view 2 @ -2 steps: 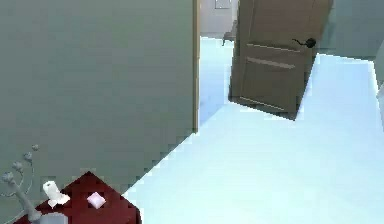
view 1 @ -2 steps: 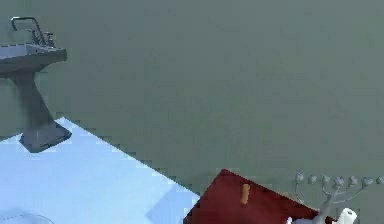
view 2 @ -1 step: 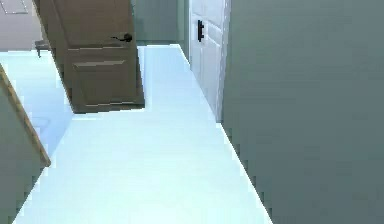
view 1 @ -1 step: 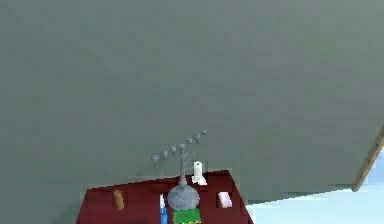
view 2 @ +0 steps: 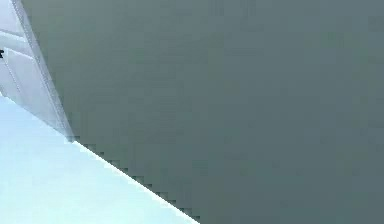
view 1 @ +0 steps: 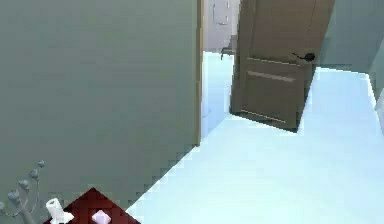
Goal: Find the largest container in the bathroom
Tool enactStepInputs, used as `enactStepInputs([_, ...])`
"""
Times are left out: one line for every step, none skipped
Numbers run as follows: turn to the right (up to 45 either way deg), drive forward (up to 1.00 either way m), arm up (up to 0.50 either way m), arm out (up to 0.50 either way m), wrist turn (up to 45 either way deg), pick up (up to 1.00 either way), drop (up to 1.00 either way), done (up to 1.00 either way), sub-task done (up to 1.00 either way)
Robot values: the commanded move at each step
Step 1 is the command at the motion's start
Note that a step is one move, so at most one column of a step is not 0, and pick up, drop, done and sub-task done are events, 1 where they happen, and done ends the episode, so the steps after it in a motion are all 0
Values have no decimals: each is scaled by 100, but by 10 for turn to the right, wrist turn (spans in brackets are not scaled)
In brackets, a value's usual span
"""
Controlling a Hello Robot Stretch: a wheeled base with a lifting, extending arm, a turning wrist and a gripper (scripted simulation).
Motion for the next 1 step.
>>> enactStepInputs([390, 0, 0, 0, 0, 0, 0, 0, 0])
